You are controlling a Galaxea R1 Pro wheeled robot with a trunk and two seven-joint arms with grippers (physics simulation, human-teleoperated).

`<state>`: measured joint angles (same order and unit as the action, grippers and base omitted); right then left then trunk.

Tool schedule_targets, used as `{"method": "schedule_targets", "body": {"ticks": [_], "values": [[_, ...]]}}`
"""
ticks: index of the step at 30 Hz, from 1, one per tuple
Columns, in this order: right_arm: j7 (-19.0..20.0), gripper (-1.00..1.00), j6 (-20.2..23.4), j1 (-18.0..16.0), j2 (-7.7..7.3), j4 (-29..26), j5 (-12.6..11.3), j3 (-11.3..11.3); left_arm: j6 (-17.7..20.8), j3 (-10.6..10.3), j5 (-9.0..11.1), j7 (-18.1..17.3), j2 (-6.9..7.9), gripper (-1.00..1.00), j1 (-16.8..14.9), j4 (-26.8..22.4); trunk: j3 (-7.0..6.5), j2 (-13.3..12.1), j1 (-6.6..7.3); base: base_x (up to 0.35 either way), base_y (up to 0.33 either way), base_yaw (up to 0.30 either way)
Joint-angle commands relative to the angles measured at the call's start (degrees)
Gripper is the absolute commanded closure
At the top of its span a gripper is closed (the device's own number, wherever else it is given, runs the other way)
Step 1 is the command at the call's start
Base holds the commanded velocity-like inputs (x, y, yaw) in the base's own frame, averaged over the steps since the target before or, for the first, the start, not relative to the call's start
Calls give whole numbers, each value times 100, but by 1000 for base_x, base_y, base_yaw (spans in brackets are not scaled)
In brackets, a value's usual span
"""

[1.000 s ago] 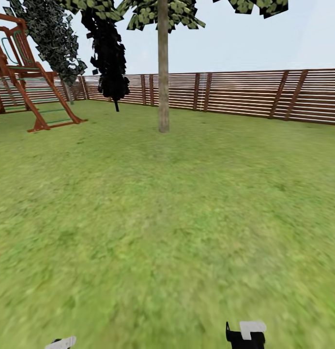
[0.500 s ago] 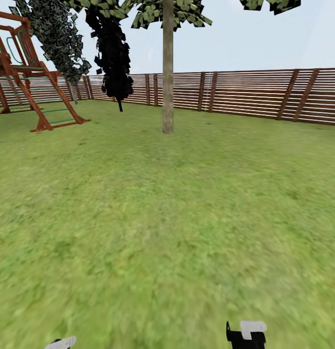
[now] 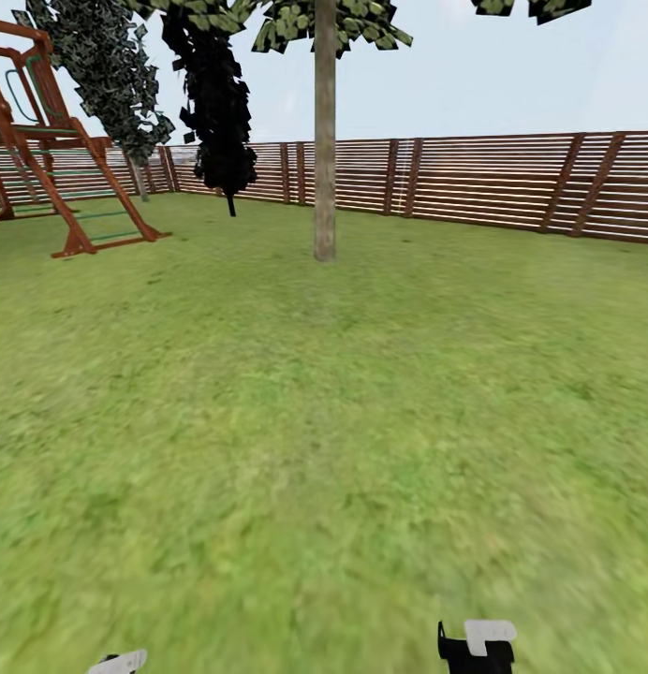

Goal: In the garden, pick up the pesticide atomizer on the floor and spray pesticide onto both trees until each tree trunk is fully covered.

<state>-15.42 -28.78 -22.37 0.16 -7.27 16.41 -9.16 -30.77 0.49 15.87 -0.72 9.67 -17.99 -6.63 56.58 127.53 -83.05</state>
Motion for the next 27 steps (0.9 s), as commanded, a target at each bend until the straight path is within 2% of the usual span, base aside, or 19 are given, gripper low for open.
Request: {"method": "schedule_targets", "body": {"ticks": [1,27], "values": [[-23,-100,-15,-4,2,6,55,-34,-16,4,13,-8,0,100,-3,3,5,2,-3,338,0,0],[-23,-100,-14,-4,1,6,55,-34,-23,1,12,-10,0,100,-3,3,5,2,-3,338,0,0]]}}
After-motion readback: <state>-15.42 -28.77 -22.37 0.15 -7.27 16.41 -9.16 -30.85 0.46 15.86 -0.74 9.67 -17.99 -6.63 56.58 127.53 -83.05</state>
